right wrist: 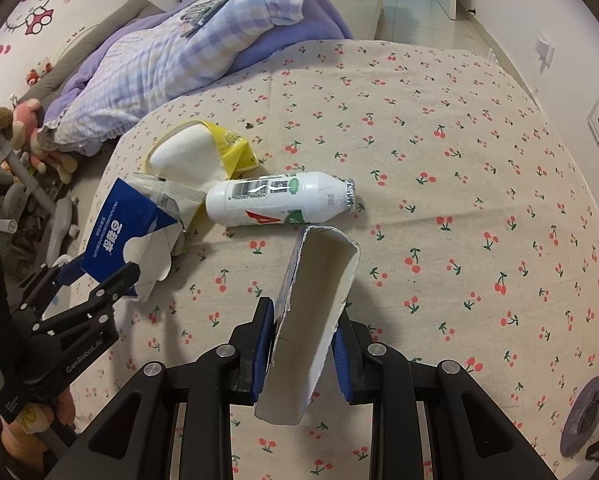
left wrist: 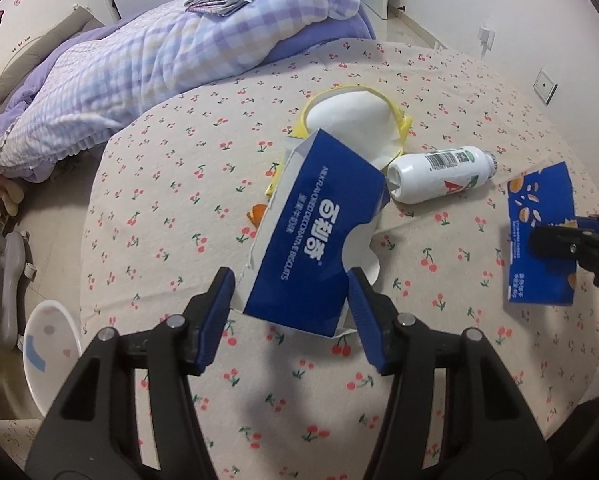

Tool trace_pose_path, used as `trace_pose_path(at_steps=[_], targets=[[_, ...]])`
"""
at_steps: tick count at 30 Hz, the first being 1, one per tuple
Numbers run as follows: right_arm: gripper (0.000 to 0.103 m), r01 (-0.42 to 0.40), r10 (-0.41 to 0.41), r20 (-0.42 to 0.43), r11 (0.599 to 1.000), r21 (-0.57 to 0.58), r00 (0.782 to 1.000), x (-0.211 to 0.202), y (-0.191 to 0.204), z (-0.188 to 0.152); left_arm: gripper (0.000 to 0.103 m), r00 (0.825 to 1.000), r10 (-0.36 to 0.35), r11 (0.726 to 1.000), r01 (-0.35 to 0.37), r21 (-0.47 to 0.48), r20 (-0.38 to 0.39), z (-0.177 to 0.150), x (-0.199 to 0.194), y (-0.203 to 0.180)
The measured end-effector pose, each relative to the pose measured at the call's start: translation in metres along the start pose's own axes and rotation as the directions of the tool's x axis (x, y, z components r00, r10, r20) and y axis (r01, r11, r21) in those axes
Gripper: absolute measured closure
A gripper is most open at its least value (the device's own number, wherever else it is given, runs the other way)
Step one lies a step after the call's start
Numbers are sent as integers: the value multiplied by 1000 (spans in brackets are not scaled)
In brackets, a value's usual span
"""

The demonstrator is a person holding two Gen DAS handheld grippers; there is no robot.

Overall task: Collect trash
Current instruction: 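Carry both blue pieces over the wastebasket and open the left tool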

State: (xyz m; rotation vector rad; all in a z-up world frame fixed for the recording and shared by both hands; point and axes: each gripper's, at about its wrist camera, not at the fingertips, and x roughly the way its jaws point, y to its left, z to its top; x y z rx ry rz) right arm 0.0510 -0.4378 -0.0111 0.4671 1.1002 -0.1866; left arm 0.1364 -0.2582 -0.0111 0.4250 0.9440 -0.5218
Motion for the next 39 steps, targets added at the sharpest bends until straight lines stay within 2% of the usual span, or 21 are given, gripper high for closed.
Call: trace_pose_path(at_steps=[7, 16, 30, 39], targets=[[75, -27, 27, 22, 1000, -17, 999, -10, 16, 2, 45, 998, -65, 994, 64, -83, -8, -10, -18, 28], [75, -76, 79, 36, 995, -69, 996, -16, 61, 7, 45, 992, -124, 962, 114, -248, -22, -33, -34, 85], [75, -152, 157, 13, 970, -189, 988, -5, 161, 5, 45, 998, -52, 912, 40, -408, -19, -75, -58, 179], [75, -186, 187, -21, 948, -258, 982, 13, 225, 1, 45, 999, 14, 869, -35, -494, -45, -109, -68, 238]])
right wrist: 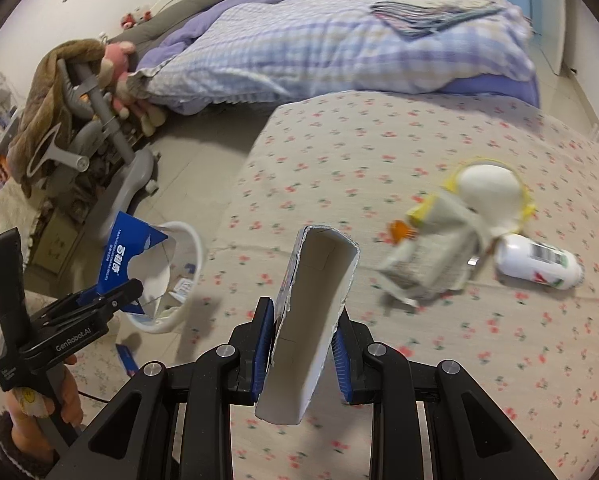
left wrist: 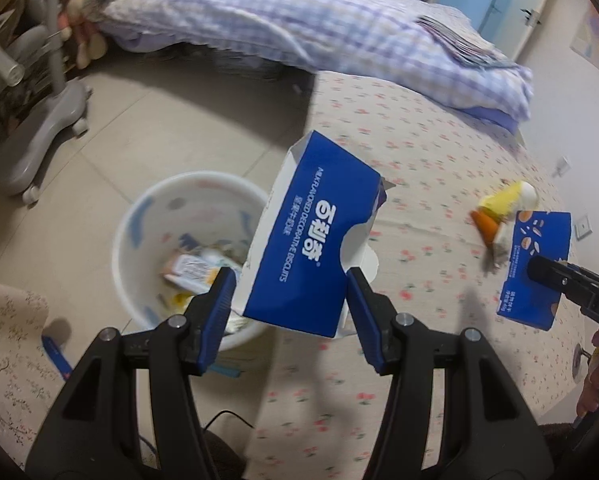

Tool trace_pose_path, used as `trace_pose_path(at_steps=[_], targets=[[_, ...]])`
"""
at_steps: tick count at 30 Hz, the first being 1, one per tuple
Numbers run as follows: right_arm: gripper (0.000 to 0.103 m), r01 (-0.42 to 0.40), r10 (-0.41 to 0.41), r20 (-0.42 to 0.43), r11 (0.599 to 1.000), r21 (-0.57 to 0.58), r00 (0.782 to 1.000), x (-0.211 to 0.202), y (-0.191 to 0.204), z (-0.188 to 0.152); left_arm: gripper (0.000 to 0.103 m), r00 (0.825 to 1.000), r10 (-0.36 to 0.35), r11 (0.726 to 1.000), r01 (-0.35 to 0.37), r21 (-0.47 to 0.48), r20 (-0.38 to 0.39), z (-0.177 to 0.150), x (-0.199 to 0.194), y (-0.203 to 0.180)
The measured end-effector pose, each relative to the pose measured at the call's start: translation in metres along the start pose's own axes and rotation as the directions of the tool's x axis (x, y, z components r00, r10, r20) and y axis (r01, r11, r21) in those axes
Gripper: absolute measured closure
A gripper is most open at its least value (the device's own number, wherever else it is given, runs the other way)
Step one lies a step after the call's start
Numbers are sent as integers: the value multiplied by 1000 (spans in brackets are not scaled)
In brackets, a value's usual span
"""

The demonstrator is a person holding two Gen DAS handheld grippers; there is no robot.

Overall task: Collect trash
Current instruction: 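Carry both blue pieces over the wastebasket and open the left tool, then open the right tool to drop the carton piece into the wastebasket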

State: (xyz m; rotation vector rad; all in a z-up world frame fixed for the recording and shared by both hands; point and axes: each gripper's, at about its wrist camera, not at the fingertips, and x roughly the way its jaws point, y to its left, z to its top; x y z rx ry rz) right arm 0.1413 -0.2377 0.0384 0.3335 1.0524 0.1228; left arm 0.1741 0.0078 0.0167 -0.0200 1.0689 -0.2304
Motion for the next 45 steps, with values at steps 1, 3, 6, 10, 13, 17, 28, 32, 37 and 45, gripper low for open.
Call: trace_pose_path(at_steps=[1, 3, 6, 10, 13, 17, 28, 32, 37, 45], targets=[[75, -4, 4, -3, 1000, -7, 1000, 3, 5, 2, 45, 1000, 9, 1000, -9, -11, 1, -1, 0, 8], [75, -10, 10, -10, 1000, -20, 1000, 9, 16, 4, 45, 999, 34, 999, -34, -24, -1, -1, 0, 20], [75, -20, 20, -20, 999, -38, 1000, 19, 31, 7, 45, 998, 56, 997, -57, -59, -14, -3, 4, 38], [75, -35, 33, -35, 998, -61, 999, 31, 51, 9, 45, 996, 86, 992, -88, -86, -32, -5, 10, 58], [75, -45, 42, -43, 996, -77, 998, 38, 63, 9, 45, 995, 90, 989, -94, -115, -36, -5, 14, 70], [75, -64, 60, -48, 993, -95, 997, 46, 78, 11, 39, 998, 67, 988, -69, -140, -17, -2, 17, 81], [75, -128, 121, -61, 983, -133, 991, 61, 117, 15, 11, 986, 165, 964, -169, -205, -34, -14, 4, 109], [75, -160, 150, -77, 975, -153, 986, 71, 135, 15, 10, 980, 194, 952, -200, -231, -50, -23, -3, 122], [74, -195, 182, -93, 966, -170, 979, 85, 152, 15, 10, 973, 226, 945, -231, -231, -48, -30, -12, 131], [72, -197, 185, -84, 966, -166, 979, 109, 163, 21, 10, 971, 235, 945, -241, -222, -54, -37, -18, 140]])
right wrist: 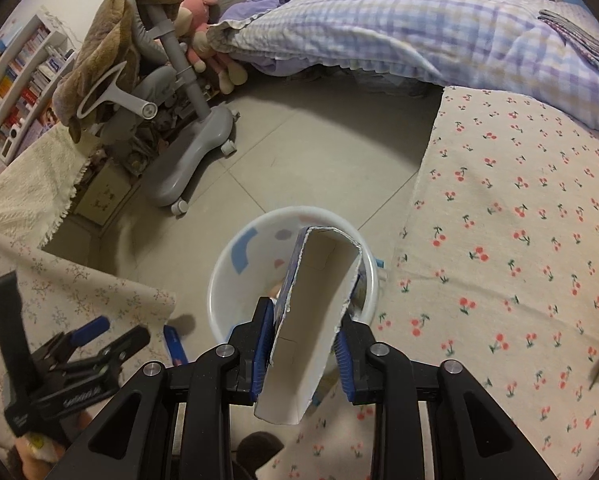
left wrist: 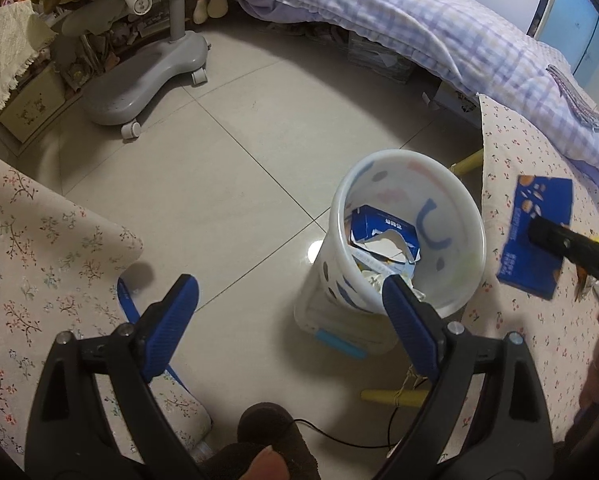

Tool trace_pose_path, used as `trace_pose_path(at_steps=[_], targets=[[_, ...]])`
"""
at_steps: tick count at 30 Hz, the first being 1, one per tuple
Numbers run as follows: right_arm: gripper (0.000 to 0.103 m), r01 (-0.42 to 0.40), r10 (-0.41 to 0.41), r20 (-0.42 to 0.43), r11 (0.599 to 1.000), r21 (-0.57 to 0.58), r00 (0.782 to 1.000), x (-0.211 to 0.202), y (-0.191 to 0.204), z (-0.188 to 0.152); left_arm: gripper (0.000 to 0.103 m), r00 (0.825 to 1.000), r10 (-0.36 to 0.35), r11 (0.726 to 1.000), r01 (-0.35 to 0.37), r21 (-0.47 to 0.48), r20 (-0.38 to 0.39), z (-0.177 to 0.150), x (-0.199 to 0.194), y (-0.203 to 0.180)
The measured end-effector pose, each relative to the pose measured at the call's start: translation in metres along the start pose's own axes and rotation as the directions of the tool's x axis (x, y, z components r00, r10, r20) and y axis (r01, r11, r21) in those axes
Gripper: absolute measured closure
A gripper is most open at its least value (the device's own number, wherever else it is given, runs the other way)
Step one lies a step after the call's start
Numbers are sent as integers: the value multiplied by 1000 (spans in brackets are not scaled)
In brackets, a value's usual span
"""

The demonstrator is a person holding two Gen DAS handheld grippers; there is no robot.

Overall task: Collect trash
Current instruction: 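Open the right tool to drop the carton piece into the wastebasket, then move both tools back over the mattress toward the wrapper and bottle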

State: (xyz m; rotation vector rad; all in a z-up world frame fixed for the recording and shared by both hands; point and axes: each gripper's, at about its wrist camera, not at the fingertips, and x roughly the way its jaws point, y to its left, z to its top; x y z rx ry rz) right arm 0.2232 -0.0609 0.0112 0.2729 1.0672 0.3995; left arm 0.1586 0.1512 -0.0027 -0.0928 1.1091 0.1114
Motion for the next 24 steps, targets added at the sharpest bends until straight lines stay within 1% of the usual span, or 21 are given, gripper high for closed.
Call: trace_pose_path(at_steps=[1, 2, 3, 4, 5, 10, 13, 19, 24], targets=[[72, -9, 9, 10, 1000, -3, 1000, 2, 0, 1, 10, 1000, -1, 1000, 1, 1, 1, 0, 0, 1], [68, -31, 31, 19, 1000, -3, 999, 3, 1, 1, 10, 1000, 0, 1000, 0, 4, 2, 0, -1, 1], [49, -40, 40, 12, 999, 6, 999, 6, 1, 1, 10, 1000, 1, 1000, -1, 7, 5, 1, -1, 1], [28, -36, 35, 7, 999, 14, 999, 7, 0, 1, 10, 1000, 2, 1000, -2, 9, 7, 1, -2, 0], [25, -26, 26, 15, 999, 22, 1000, 6, 1, 0, 10, 1000, 2, 1000, -2, 11, 9, 0, -2, 1], [25, 10, -10, 32, 1000, -9, 999, -4, 2, -2, 10, 1000, -1, 1000, 1, 11, 10, 1, -3, 1], [25, 18, -18, 34, 1000, -2, 999, -12, -3, -4, 9, 1000, -1, 1000, 0, 18, 12, 0, -3, -2], [25, 45, -46, 36, 999, 19, 998, -33, -26, -16, 5, 1000, -17, 999, 16, 43, 10, -1, -3, -19], [25, 76, -79, 63, 996, 49, 995, -58, -51, -21, 3, 1000, -27, 996, 26, 84, 12, -2, -1, -43]])
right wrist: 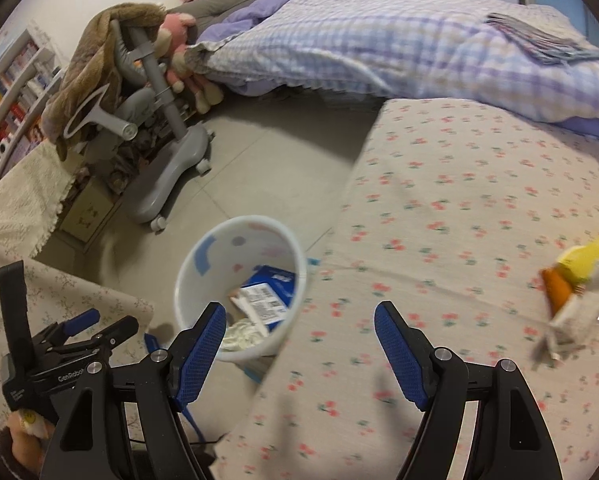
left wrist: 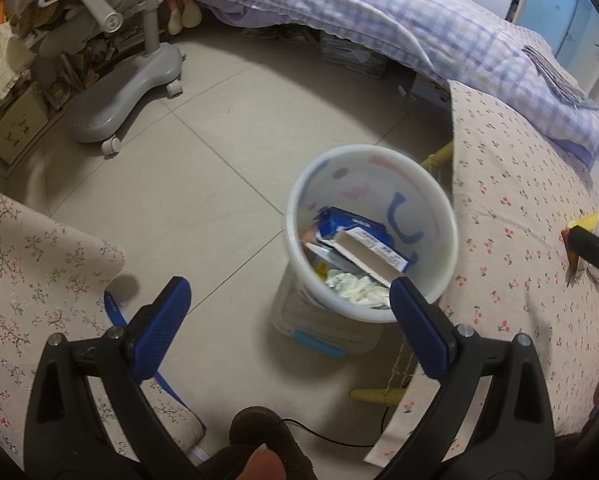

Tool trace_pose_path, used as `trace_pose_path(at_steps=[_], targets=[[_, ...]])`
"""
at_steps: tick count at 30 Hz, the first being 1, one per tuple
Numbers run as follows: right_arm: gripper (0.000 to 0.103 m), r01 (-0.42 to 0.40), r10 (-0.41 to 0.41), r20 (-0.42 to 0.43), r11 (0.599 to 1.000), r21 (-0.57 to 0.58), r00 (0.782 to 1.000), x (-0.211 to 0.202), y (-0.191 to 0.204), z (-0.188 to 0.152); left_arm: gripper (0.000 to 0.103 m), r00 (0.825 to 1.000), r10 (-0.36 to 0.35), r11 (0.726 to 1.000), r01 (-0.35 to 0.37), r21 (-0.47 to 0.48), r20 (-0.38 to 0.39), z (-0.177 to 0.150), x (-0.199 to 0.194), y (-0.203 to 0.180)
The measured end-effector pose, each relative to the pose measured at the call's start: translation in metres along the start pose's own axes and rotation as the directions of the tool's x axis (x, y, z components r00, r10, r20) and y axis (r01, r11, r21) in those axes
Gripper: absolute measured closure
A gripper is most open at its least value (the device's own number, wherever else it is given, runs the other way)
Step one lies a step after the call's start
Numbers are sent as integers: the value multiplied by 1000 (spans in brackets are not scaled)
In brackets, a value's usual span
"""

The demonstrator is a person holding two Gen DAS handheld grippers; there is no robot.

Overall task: Collect trash
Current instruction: 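Move both tools back over the mattress toward the wrapper and bottle, then grasp the silver snack wrapper with the left tool while the right tool grasps the white bottle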

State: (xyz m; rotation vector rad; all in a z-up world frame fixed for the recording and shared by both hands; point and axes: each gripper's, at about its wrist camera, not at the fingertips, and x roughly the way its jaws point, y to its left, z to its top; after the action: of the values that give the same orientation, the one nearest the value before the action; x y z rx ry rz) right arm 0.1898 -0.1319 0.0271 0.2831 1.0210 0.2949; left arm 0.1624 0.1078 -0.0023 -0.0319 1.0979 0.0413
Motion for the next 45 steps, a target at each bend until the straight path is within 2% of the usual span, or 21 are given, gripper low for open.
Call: trace_pose_path(at_steps=[10, 23, 35, 45], targets=[[24, 79, -83, 42, 993, 83, 996, -47, -71, -12, 3, 999, -50, 993, 49, 110, 10, 2, -6, -61], [21, 221, -232, 66, 965, 139, 970, -99, -156, -45, 3, 994, -114, 964, 112, 242, -7, 1, -9, -146], [21, 274, -301, 75, 928, 252, 951, -143, -232, -78, 3, 980, -196, 926, 198, 321, -40, -5, -7, -235], [21, 304, -341, 68, 899, 314, 938, -158, -269, -86, 3, 964, -259, 879, 261, 399, -59, -16, 3, -312]])
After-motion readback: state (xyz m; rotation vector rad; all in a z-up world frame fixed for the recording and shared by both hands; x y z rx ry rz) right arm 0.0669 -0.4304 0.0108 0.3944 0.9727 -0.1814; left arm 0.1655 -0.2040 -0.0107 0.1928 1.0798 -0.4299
